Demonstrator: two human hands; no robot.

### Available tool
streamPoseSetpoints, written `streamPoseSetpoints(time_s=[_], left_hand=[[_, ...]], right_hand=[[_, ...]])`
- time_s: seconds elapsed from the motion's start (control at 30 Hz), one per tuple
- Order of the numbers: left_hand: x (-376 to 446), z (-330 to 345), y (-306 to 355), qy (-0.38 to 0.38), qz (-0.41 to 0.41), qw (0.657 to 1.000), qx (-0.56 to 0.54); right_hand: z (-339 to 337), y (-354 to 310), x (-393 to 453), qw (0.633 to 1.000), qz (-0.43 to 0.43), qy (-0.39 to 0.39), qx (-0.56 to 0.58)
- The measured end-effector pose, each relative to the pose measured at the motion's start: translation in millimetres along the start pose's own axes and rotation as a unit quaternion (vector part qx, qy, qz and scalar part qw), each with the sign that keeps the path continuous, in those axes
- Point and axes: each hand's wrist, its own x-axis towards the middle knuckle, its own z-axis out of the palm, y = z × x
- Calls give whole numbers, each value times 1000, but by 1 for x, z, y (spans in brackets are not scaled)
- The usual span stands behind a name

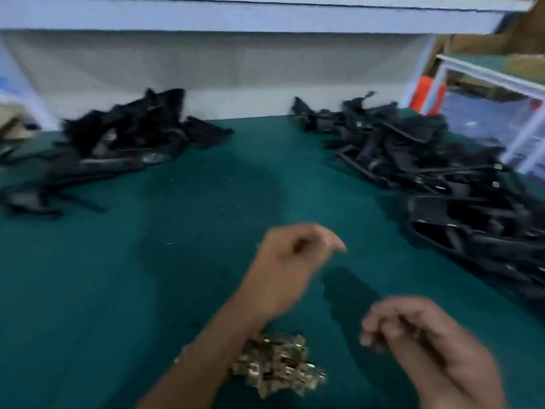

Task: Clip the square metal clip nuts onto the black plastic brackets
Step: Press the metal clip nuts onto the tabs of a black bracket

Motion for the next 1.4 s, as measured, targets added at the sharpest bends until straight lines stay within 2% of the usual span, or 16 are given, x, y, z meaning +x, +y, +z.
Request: streamPoseSetpoints(time_s=[0.1, 0.13, 0.2, 0.3, 0.37, 0.47, 0.53, 0.63, 0.73, 0.93, 1.03, 1.13, 1.2, 1.27, 1.33, 1.4], left_hand=[[13, -80, -23, 216, -56, 970, -101], [15, -98, -29, 262, -59, 955, -129], [16, -124, -41, 297, -42, 937, -178], [21, -131, -44, 273, -25, 945, -181], [27, -129, -44, 240, -38, 952, -184], [32, -131, -46, 235, -53, 956, -169], [32, -132, -48, 226, -58, 959, -161], [32, -132, -53, 215, -65, 965, -137], [33, -132, -51, 207, -66, 969, -121], [33, -133, -47, 217, -58, 968, -110], [32, -131, -48, 224, -46, 968, -107], [33, -132, -49, 233, -49, 959, -154], [32, -133, -48, 237, -40, 951, -196], [32, -129, -48, 242, -25, 947, -210], [31, -129, -43, 241, -34, 933, -265], [26, -139, -38, 164, -72, 904, -388]], right_hand=[[56, 4, 51, 974, -74, -145, -160], [72, 6, 75, 964, -84, -178, -178], [110, 7, 126, 949, -107, -204, -215], [176, 17, 210, 938, -155, -166, -263], [216, 19, 266, 943, -162, -102, -273], [263, 20, 340, 952, -148, 10, -268], [283, 27, 381, 947, -83, 35, -308], [297, 37, 412, 933, 70, -13, -353], [297, 45, 425, 946, 120, -19, -301], [277, 25, 423, 979, 195, 12, -60], [259, 4, 402, 988, 140, 66, 24], [234, -2, 360, 997, 51, 35, 48], [213, 2, 321, 997, -70, 9, -15], [190, 7, 282, 957, -248, -2, -153], [168, 13, 247, 884, -405, -24, -232], [147, 16, 217, 811, -515, -51, -274]])
